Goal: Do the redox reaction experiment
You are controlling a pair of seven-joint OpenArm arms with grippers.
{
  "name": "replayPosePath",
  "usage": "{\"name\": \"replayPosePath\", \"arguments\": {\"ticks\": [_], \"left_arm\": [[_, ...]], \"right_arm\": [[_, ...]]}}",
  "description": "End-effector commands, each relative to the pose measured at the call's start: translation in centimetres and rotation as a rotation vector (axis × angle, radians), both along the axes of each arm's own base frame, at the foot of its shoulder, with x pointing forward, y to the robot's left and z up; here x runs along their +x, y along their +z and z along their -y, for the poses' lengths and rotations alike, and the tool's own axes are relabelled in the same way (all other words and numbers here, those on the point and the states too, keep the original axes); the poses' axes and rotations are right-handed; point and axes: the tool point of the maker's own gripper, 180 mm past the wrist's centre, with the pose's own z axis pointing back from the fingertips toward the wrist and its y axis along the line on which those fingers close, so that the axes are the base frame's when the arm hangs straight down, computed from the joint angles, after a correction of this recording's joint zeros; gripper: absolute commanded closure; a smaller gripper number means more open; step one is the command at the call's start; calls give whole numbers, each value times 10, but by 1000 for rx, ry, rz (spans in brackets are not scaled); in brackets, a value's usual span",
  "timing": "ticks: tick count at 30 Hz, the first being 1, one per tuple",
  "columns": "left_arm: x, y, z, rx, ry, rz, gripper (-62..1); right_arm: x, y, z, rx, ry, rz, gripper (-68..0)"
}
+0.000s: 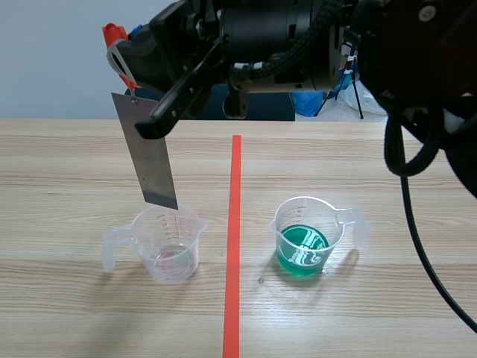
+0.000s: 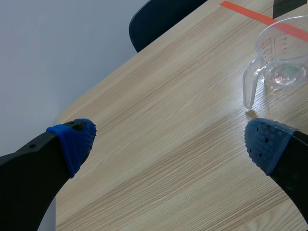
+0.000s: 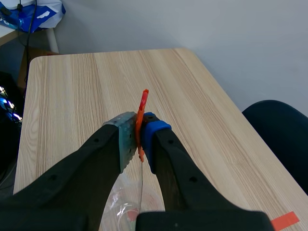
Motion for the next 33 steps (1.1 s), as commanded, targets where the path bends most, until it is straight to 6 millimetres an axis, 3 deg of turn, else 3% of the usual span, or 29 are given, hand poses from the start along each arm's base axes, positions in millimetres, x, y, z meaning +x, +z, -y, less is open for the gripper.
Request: {"name": "replayPosePath", "arguments": {"ticks": [1, 19, 25, 33], "left_arm": [[2, 7, 1, -8, 0, 27, -623], [2, 7, 1, -9, -1, 27, -623], [2, 7, 1, -8, -1, 26, -623], [2, 6, 2, -12, -2, 23, -623]], "right_arm": [[-1, 13, -2, 34, 9, 25, -7], [2, 11, 5, 33, -4, 24, -7], [7, 6, 30, 48, -34, 11, -7], [8, 1, 82, 40, -95, 40, -7]]}}
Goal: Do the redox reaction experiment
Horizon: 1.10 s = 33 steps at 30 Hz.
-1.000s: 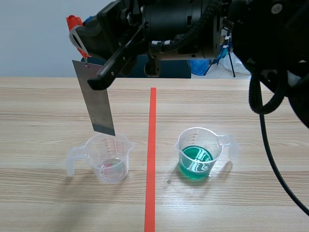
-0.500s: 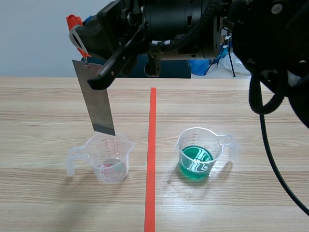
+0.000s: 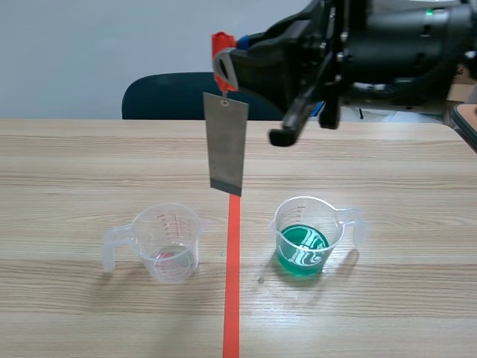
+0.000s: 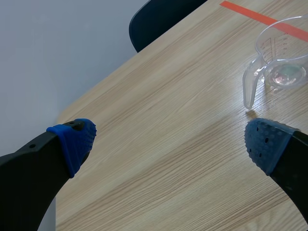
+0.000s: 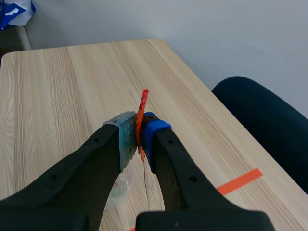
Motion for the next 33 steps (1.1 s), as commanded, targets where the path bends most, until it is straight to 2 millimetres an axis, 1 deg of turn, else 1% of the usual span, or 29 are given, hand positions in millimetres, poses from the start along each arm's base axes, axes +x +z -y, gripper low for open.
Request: {"name": "replayPosePath", "arguments": {"ticks": [1, 7, 12, 16, 20, 25, 30, 33], "left_arm": [[2, 6, 2, -15, -4, 21, -623], [-1, 2, 8, -52, -29, -9, -623], [-1, 2, 8, -52, -29, -9, -623], [-1, 2, 8, -52, -30, -9, -623], [-1, 3, 9, -52, -31, -7, -623], [-1, 6, 11, -61, -42, 13, -623], [-1, 6, 11, -61, -42, 13, -623], [-1, 6, 11, -61, -42, 13, -623]], "right_arm": [[-4, 13, 9, 19, 7, 34, -7], [-8, 13, 47, 22, -25, 26, -7], [-13, 15, 68, 9, -29, 38, -7], [-18, 12, 75, -10, -25, 33, -7], [-20, 8, 78, -22, -21, 23, -7], [-17, 6, 83, -20, -44, 19, -7], [-7, 4, 91, -25, -91, 25, -7], [-6, 3, 93, -26, -98, 23, -7]]}}
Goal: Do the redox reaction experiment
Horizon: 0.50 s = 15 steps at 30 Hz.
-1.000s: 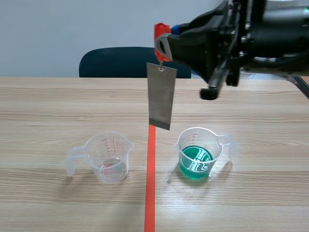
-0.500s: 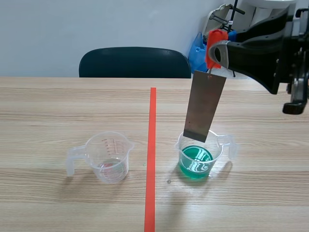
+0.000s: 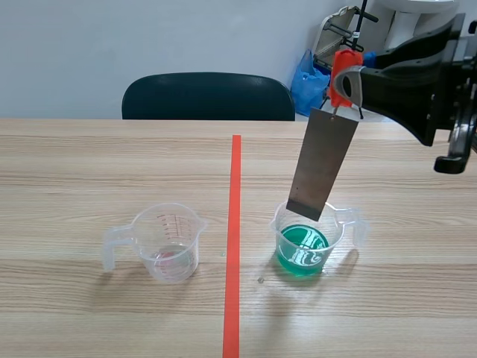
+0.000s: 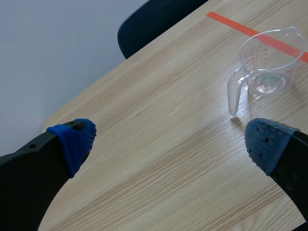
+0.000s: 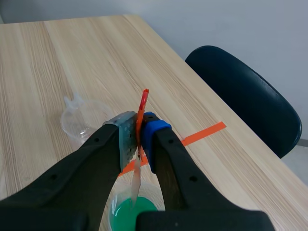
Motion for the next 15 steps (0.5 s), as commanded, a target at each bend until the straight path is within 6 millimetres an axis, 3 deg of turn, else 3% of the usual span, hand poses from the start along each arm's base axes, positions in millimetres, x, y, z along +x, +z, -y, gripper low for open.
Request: {"name": "replayPosePath", "arguments": {"ticks": [1, 15], "left_arm": [[2, 6, 1, -10, 1, 23, -623], [2, 6, 1, -10, 1, 23, -623]], "right_arm": [[4, 12, 1, 28, -3, 31, -7], [4, 11, 1, 21, -5, 26, -7]]}}
